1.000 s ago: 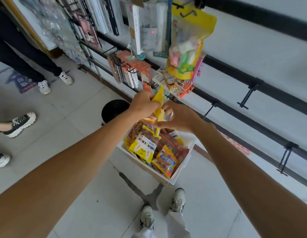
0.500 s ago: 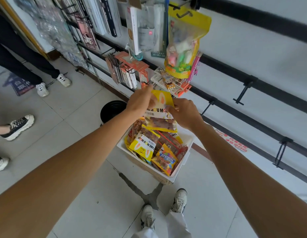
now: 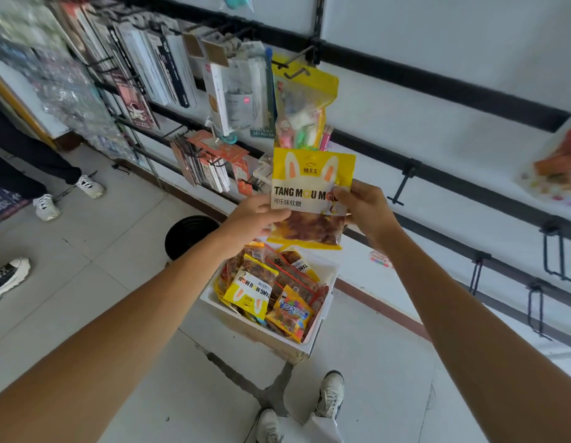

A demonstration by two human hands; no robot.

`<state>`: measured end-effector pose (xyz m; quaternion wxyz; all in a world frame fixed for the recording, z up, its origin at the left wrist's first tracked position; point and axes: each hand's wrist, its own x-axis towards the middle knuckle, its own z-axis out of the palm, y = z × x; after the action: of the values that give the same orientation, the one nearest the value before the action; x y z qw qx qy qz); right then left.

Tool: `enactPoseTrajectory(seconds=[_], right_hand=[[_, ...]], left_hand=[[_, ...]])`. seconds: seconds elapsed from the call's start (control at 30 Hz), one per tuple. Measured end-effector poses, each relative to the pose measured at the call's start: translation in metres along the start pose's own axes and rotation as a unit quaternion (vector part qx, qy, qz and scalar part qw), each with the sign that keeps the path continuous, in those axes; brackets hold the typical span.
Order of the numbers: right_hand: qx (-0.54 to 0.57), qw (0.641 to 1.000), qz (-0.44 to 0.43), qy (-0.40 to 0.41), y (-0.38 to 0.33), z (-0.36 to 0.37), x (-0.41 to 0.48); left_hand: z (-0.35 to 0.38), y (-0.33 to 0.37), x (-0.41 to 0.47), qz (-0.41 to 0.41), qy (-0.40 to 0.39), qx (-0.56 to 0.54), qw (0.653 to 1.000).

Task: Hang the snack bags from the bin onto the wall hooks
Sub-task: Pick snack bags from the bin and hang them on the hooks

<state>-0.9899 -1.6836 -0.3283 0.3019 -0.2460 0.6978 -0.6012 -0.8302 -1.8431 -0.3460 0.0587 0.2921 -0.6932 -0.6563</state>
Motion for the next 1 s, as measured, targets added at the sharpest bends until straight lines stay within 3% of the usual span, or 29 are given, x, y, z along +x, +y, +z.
enactPoseTrajectory(seconds=[0.6, 0.8, 1.0], right_hand=[[0.013, 0.989, -0.103, 0.105, -0.110, -0.119, -0.061], [-0.162, 0.947, -0.207, 0.183, -0.160, -0.179, -0.091], [-0.322, 0.892, -0.242, 0.205, -0.203, -0.228, -0.135]], left_hand=[[0.100, 0.119, -0.014, 0.149, -0.058, 0.028, 0.987], [0.151, 0.165, -0.033, 0.197, -0.086, 0.043, 0.976], [0.200, 0.201, -0.052, 0.228, -0.102, 0.046, 0.967]])
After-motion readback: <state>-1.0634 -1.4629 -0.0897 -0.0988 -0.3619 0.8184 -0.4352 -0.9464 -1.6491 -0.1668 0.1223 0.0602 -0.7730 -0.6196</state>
